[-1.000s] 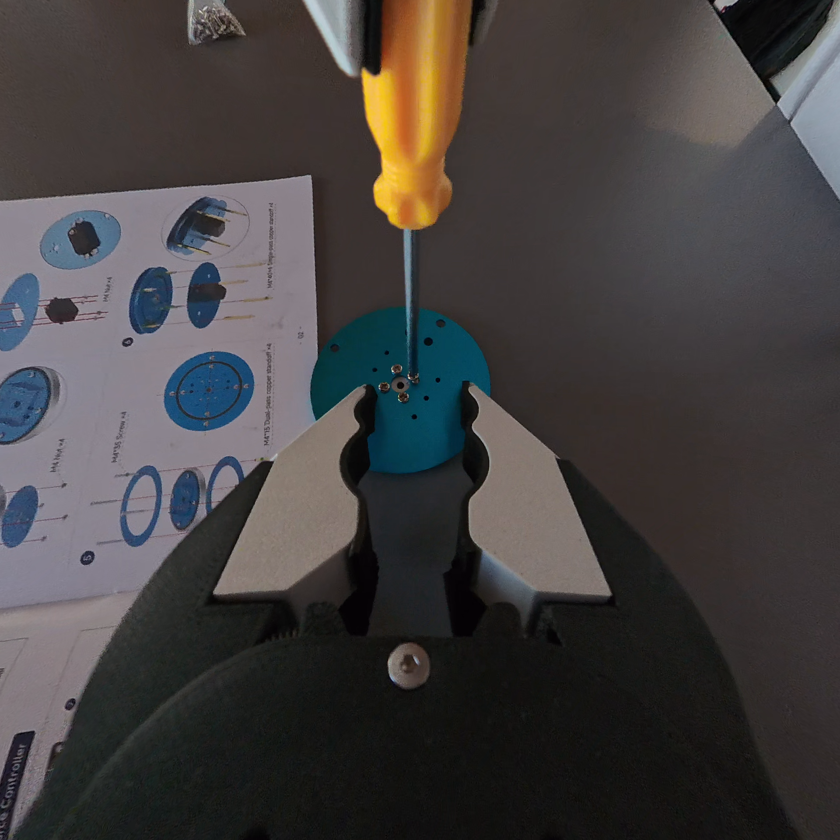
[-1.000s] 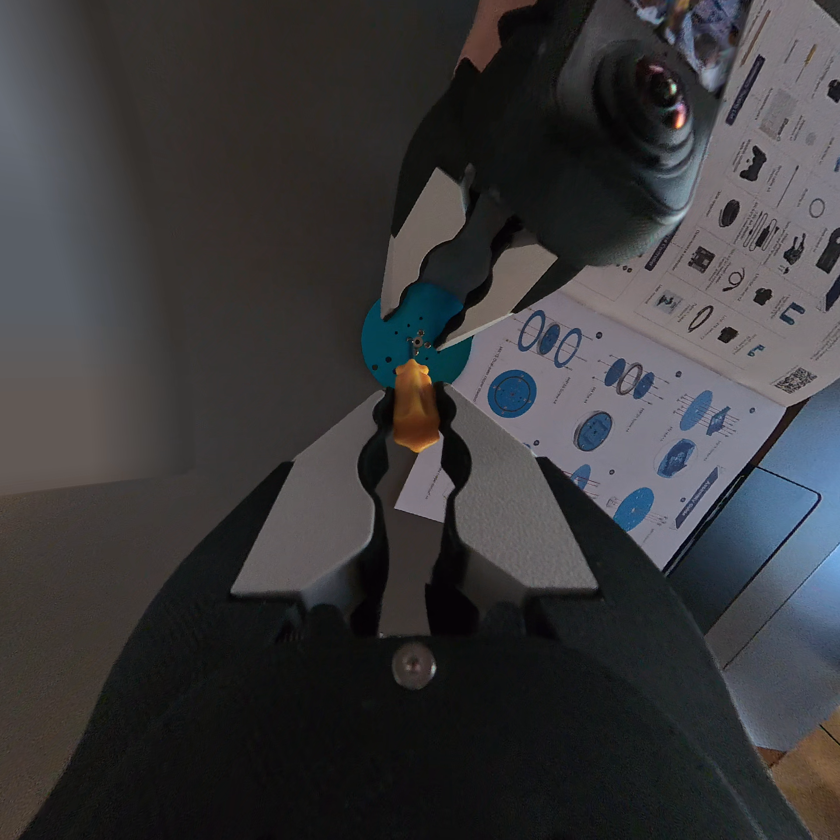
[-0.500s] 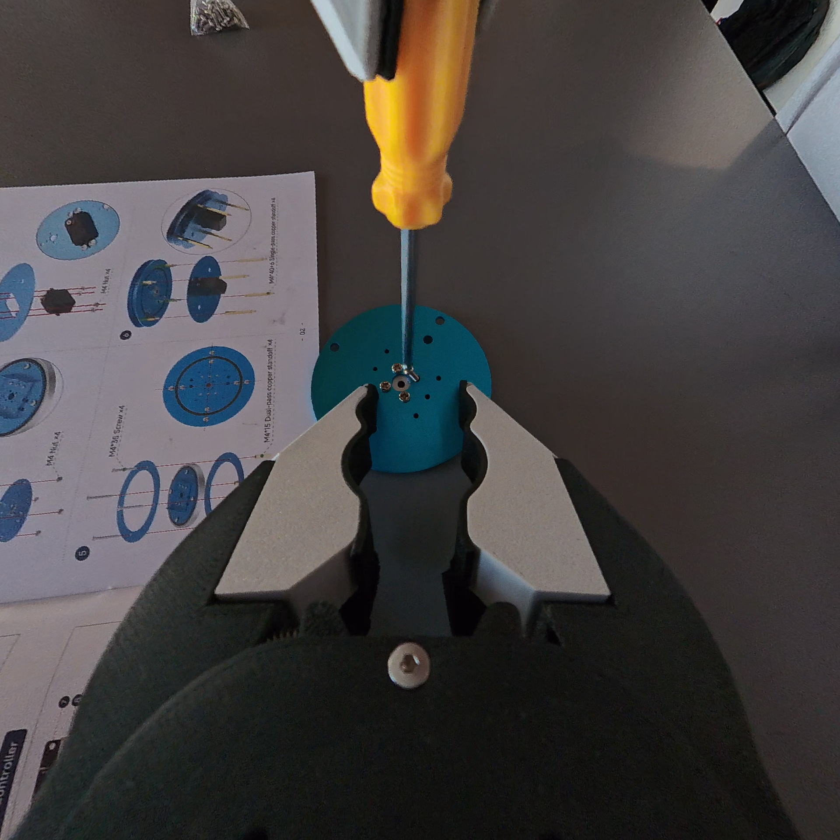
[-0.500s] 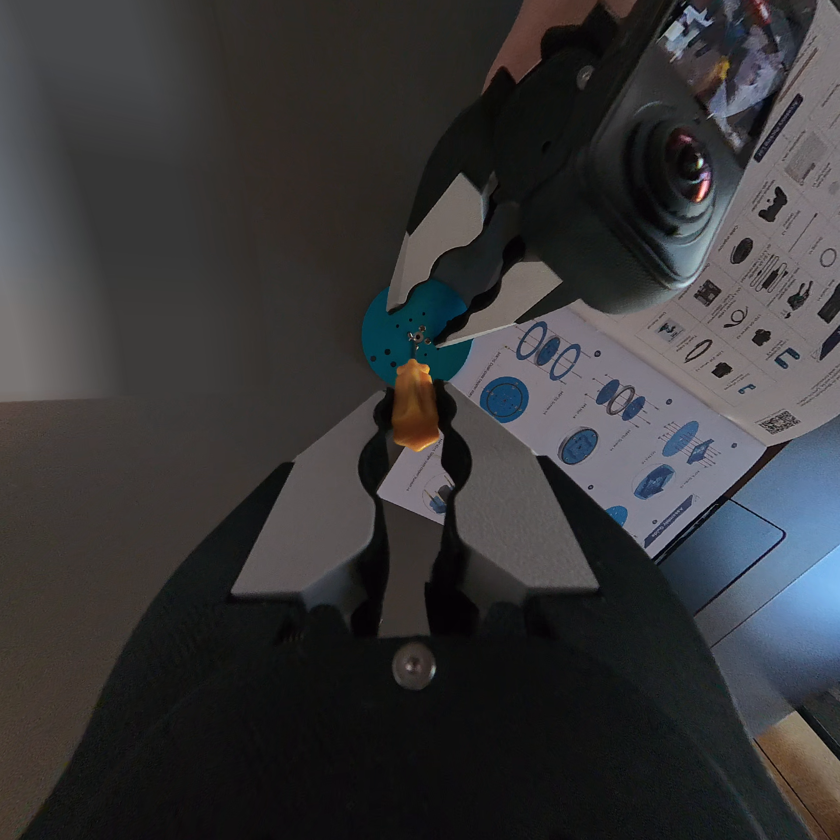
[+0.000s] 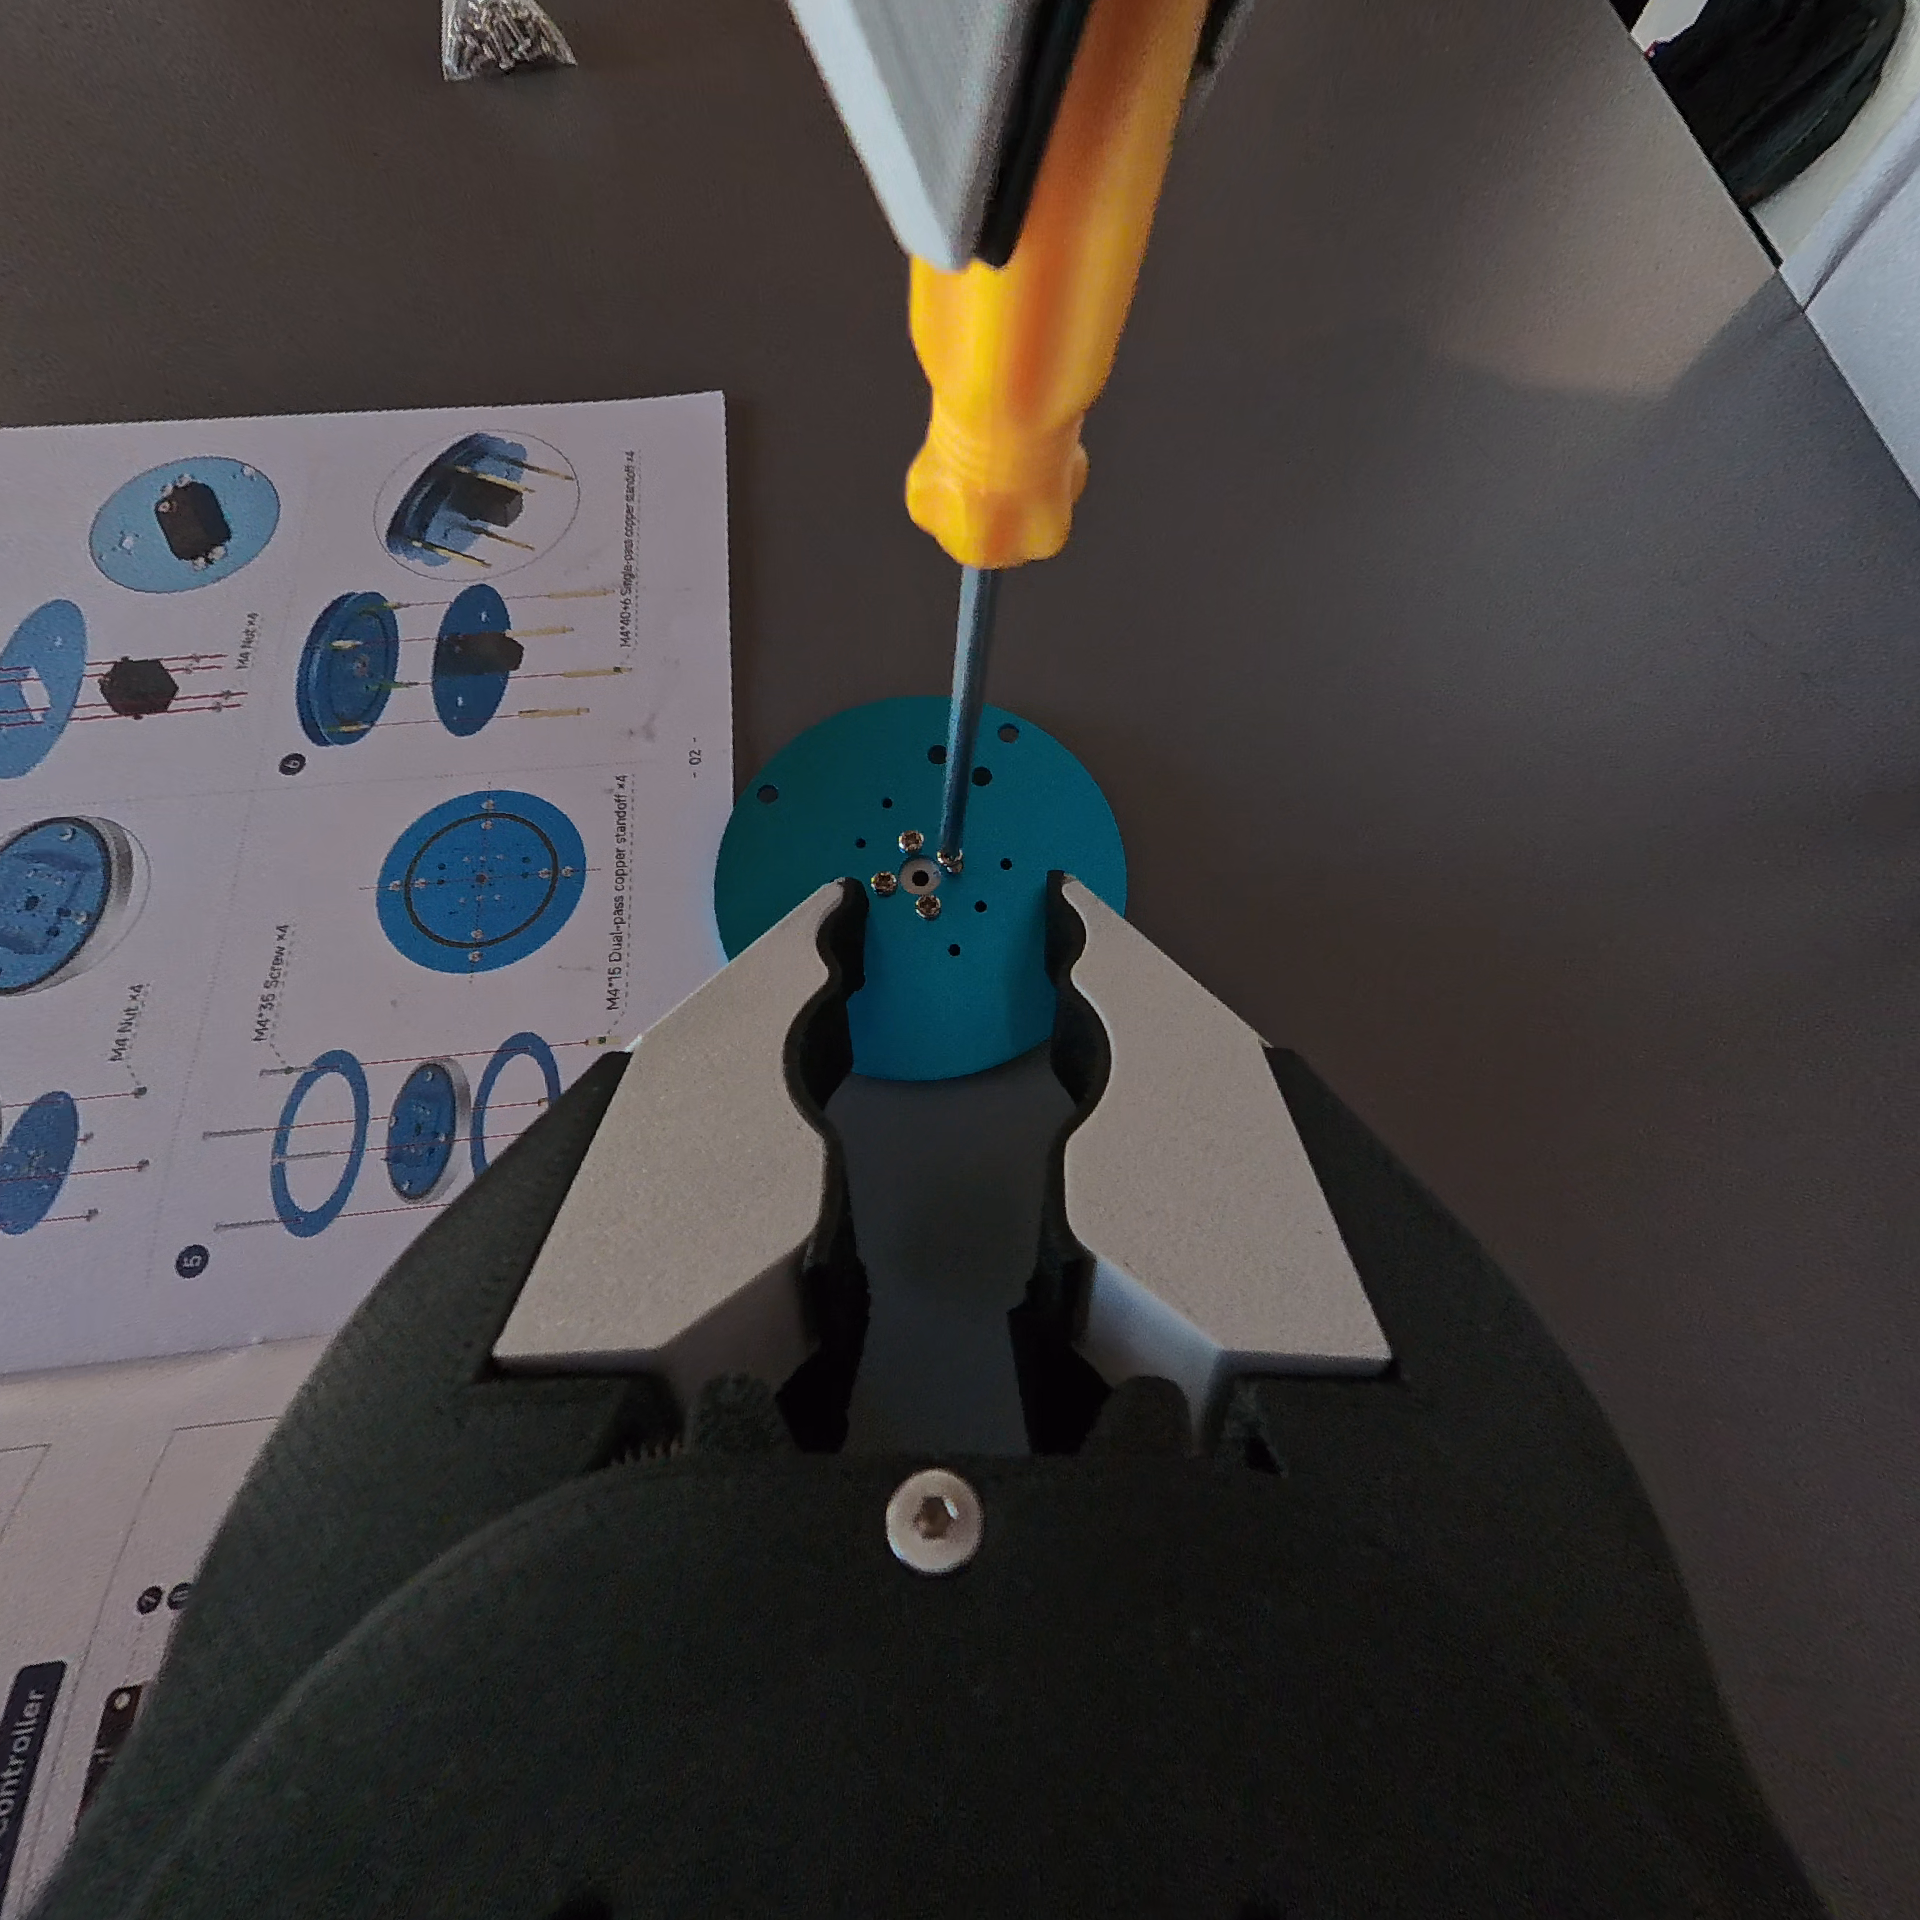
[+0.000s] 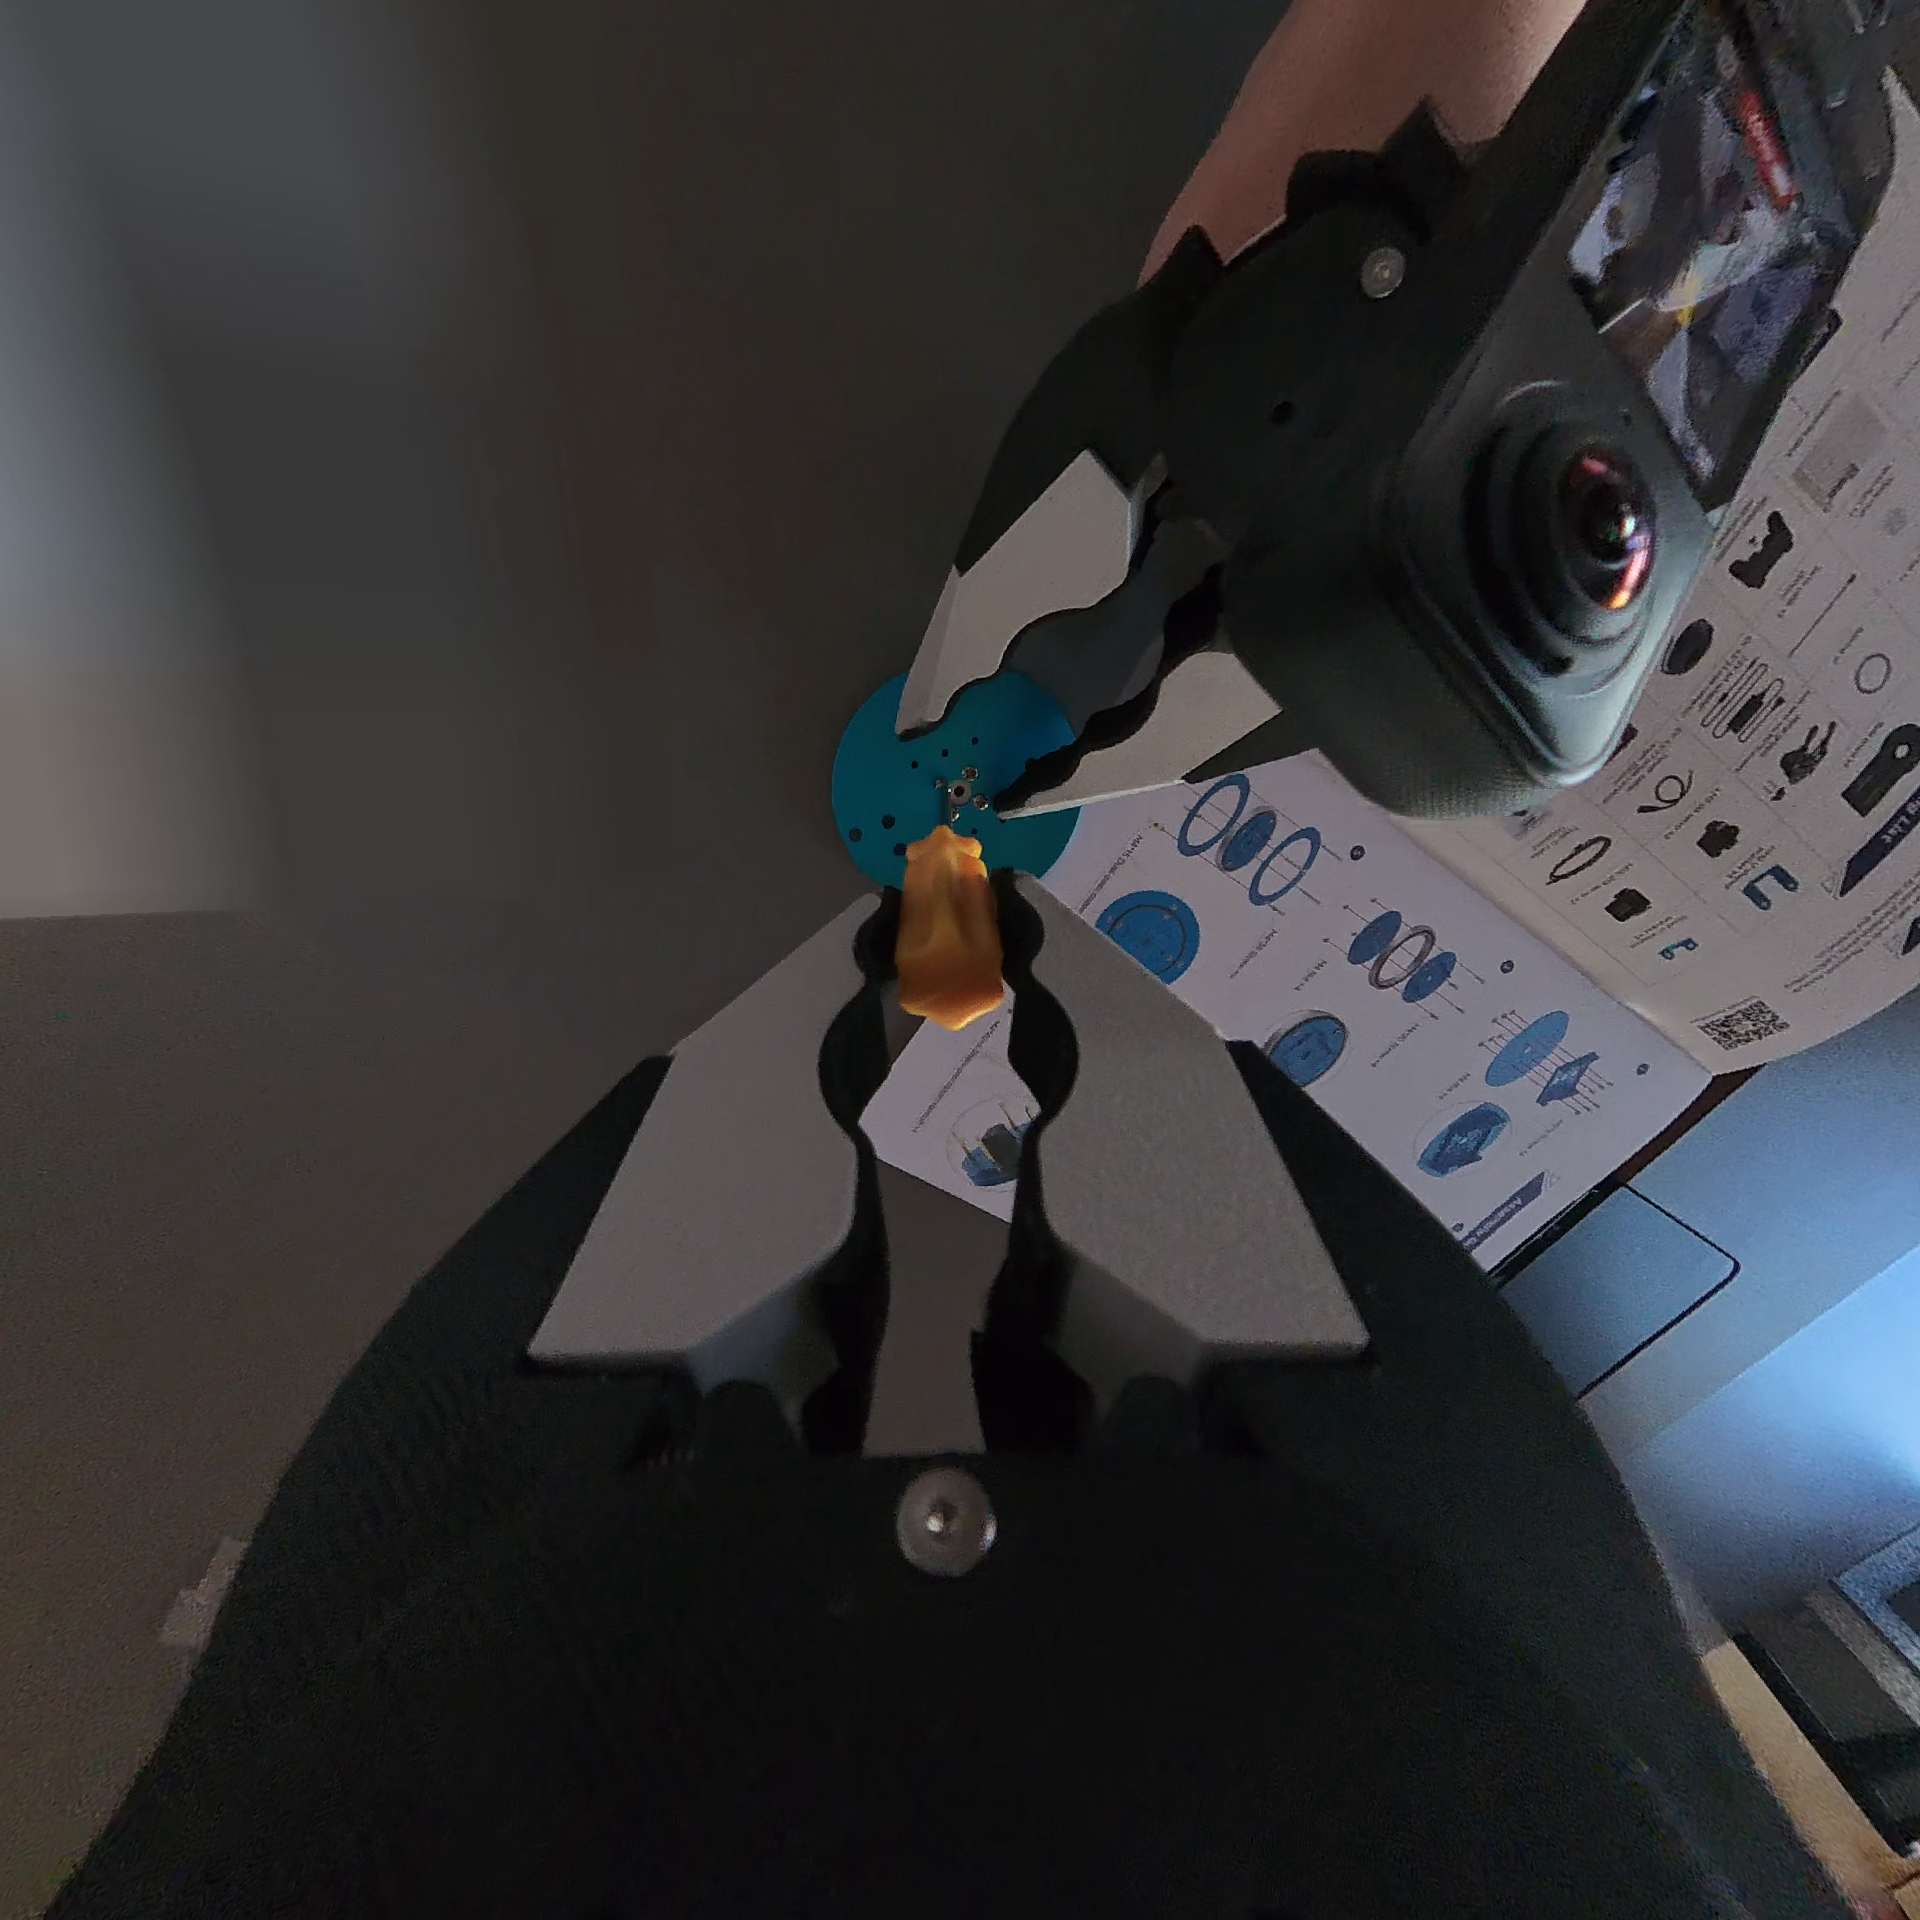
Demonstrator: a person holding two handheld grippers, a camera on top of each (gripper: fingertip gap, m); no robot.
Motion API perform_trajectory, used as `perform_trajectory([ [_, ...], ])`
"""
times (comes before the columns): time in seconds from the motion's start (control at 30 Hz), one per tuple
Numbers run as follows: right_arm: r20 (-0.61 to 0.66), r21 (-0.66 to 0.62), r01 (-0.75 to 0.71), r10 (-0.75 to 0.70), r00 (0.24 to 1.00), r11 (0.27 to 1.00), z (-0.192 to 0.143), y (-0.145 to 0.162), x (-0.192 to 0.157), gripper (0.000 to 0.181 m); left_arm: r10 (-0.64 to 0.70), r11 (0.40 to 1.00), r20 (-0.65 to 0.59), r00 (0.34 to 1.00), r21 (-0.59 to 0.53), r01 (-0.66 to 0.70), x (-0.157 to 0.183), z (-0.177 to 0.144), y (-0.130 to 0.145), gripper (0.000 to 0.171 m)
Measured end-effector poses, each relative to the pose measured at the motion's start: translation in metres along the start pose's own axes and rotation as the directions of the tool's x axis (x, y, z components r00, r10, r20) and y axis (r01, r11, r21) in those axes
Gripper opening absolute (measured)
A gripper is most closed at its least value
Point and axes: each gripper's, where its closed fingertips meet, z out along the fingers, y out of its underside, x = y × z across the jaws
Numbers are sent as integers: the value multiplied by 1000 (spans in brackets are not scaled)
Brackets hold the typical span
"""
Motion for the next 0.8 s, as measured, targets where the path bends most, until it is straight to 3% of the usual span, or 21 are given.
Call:
perform_trajectory([
  [0.13, 17, -5, -29, 29, 999, 1000, 1, -3, 2, 17, 4, 1000, 4, 1000, 0, -4, 0, 0, 0, 34],
  [0.23, 16, -18, -200, 201, 980, 980, 2, -3, 8, 17, 4, 1000, 7, 1000, 0, -4, 0, 0, 0, 33],
  [0.37, -26, -40, -537, 536, 844, 843, 2, 0, 12, 17, -2, 1000, 4, 1000, 0, 2, 0, 1, 0, 33],
  [0.47, -52, -23, -681, 679, 732, 732, 1, 1, 11, 17, 5, 1000, 10, 1000, 0, -5, 1, 2, -1, 33],
  [0.57, -70, -44, -702, 699, 712, 711, 1, 4, 7, 17, 20, 1000, 20, 1000, -2, -20, 1, 2, -1, 33],
  [0.8, -98, -88, -629, 621, 777, 773, 2, 2, 4, 17, -16, 1000, -17, 1000, 11, 16, 4, -1, -3, 49],
])
